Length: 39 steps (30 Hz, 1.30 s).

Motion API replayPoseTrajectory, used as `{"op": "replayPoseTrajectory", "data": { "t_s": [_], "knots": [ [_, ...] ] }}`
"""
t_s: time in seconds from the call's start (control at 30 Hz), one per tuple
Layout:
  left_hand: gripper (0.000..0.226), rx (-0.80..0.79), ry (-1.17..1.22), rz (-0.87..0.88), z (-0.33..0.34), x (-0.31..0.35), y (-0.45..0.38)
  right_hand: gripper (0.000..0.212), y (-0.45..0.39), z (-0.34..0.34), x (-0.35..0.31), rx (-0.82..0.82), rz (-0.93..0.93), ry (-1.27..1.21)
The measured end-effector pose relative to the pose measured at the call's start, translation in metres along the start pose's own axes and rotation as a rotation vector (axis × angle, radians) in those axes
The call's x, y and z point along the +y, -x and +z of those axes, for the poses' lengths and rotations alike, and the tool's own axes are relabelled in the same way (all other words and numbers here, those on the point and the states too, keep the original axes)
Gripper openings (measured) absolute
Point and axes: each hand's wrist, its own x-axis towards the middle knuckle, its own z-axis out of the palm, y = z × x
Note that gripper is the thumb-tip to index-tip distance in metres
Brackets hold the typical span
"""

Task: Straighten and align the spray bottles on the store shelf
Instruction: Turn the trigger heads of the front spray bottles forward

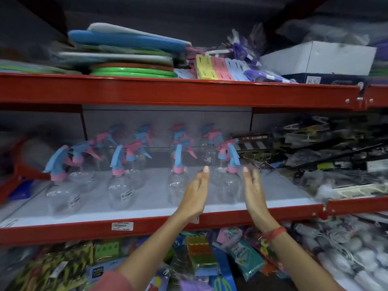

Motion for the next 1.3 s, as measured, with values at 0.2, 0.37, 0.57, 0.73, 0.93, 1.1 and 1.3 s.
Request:
{"op": "replayPoseTrajectory", "data": {
  "t_s": [0.2, 0.37, 0.57, 0.73, 0.93, 1.1, 1.3],
  "knots": [
    [0.111, -0.2, 0.231, -0.25, 0.025, -0.003, -0.024, 0.101, -0.03, -0.007, 0.02, -0.294, 0.3, -0.132],
    [0.129, -0.315, 0.228, -0.274, 0.034, -0.006, -0.023, 0.081, -0.033, -0.016, 0.019, -0.381, 0.313, -0.177],
    [0.113, -0.373, 0.266, -0.283, 0.031, 0.001, -0.01, 0.095, -0.018, -0.035, 0.013, -0.397, 0.33, -0.154],
    [0.086, -0.389, 0.238, -0.254, 0.027, 0.007, 0.001, 0.085, -0.007, -0.045, 0.013, -0.418, 0.315, -0.137],
    [0.105, -0.442, 0.223, -0.275, 0.025, 0.016, 0.013, 0.103, -0.004, -0.047, 0.023, -0.421, 0.329, -0.12],
    [0.099, -0.26, 0.147, -0.146, 0.016, 0.012, 0.026, 0.06, 0.021, -0.038, 0.017, 0.079, -0.018, -0.033],
    [0.05, 0.441, 0.252, 0.265, -0.019, 0.001, 0.039, 0.032, 0.034, -0.002, -0.012, -0.074, -0.228, -0.184]
  ]
}}
